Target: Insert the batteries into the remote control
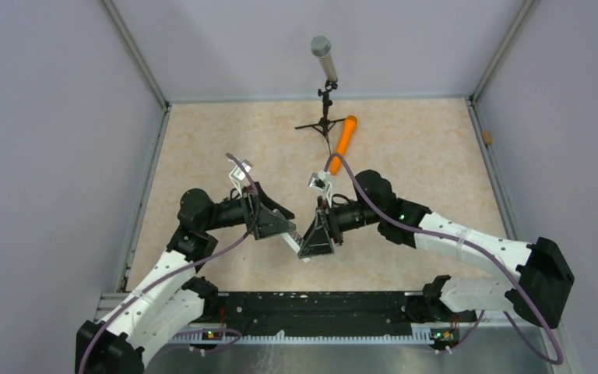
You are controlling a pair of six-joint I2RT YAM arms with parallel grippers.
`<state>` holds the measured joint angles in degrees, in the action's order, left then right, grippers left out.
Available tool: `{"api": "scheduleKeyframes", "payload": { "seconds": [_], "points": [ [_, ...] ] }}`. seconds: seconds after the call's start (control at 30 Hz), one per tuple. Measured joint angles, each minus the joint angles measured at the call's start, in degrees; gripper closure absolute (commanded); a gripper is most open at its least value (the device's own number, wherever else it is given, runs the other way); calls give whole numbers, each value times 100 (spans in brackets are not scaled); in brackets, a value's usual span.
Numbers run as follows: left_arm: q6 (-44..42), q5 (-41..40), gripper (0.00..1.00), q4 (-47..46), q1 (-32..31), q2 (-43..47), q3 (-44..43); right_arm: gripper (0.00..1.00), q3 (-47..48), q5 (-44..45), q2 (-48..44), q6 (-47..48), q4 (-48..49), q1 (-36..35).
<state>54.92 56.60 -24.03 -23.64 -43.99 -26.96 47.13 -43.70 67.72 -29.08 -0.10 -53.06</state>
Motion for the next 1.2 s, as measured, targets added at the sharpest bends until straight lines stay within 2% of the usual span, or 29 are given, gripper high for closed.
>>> {"api": "scheduleKeyframes", "payload": {
  "seconds": [0.27,0.53,0.6,0.73,0.77,0.8,0.87,0.97,1.07,1.2],
  "points": [
    [195,107,6,-280,4,199,24,100,-24,-439,2,-365,501,151],
    [251,173,25,-286,4,264,24,100,-24,-511,4,-400,498,157],
    [267,212,33,-284,4,264,24,100,-24,-503,4,-398,479,157],
    [280,214,72,-170,15,260,24,100,-24,-522,4,-310,472,153],
    [269,212,87,-164,15,260,24,98,-24,-514,4,-282,452,153],
    [258,208,100,-131,15,260,24,89,-24,-503,4,-243,417,155],
    [225,203,100,-83,15,249,24,64,-22,-457,-7,-179,341,153],
    [131,162,100,42,15,247,24,40,-17,-385,-31,-83,212,151],
    [46,20,100,284,0,247,20,29,-2,-177,-98,26,-28,149],
    [-74,-428,100,848,4,205,2,23,37,538,-264,258,-577,146]
  ]
}}
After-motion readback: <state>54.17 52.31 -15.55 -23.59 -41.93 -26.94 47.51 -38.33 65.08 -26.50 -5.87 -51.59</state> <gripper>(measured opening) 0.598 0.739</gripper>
